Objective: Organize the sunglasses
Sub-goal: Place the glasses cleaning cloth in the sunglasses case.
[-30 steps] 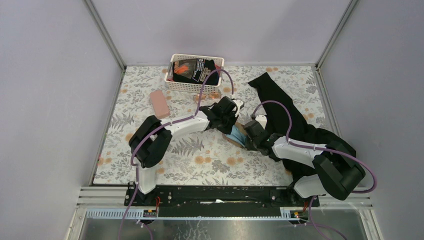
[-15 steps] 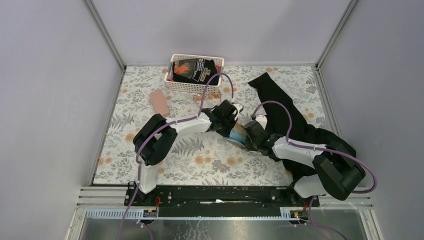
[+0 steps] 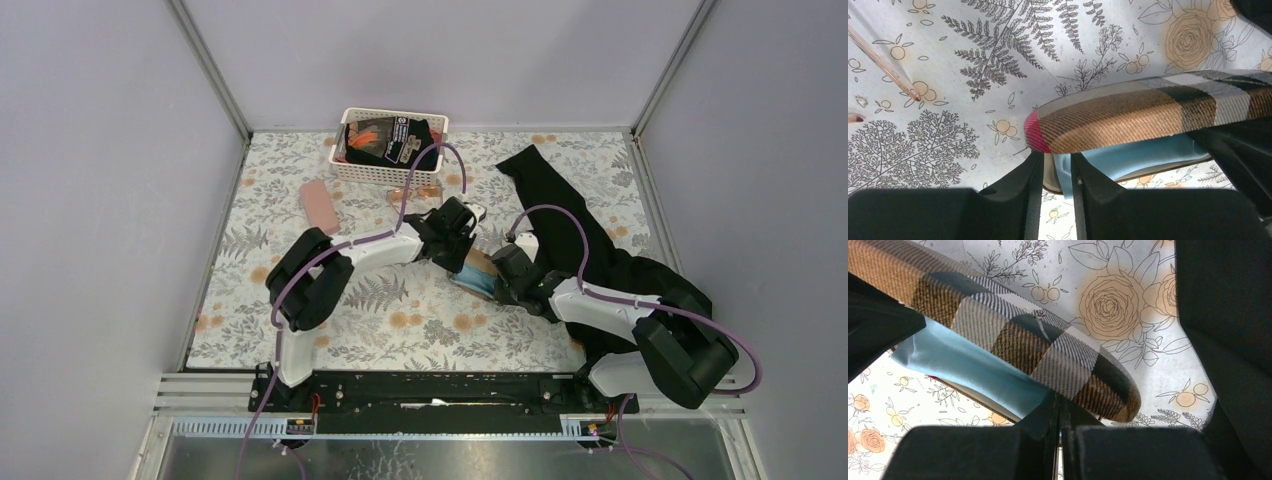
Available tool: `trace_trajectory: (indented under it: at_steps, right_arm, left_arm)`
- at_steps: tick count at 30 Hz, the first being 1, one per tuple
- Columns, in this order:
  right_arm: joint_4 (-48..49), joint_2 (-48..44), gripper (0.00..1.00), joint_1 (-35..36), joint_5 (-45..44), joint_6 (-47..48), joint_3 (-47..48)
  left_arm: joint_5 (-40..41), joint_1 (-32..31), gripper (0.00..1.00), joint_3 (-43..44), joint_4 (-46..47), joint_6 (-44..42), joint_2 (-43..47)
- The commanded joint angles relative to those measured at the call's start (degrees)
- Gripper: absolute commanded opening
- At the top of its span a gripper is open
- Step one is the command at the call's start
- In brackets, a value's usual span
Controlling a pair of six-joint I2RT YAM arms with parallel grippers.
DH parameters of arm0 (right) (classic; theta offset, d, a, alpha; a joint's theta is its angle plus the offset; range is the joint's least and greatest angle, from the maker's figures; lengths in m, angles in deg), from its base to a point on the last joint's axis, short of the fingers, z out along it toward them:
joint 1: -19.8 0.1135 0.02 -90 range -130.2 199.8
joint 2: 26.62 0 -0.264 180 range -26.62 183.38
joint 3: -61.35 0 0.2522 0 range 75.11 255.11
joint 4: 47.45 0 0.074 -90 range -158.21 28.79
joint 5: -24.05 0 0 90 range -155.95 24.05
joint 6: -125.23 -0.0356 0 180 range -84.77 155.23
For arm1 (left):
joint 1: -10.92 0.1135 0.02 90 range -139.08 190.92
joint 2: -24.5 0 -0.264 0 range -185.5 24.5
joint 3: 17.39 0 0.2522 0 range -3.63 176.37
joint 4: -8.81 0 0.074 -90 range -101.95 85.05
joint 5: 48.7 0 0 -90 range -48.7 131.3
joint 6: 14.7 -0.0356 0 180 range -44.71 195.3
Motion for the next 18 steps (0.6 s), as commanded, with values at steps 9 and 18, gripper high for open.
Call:
trace_trajectory:
  at_steps: [9,18]
  right_arm:
    - [-2.57,-1.29,0.00,-0.36,-2.21,-0.32,-0.38]
    - [-3.03,-5.45,0.08,-0.33,-3.26,-0.16,-0.57]
  left_arm:
    - [-3.09,0.30,0.44,-5.07,-1.92,4.63,9.20]
    - [-7.40,0.30,0.44,-9.57,1.79,9.59,11.68]
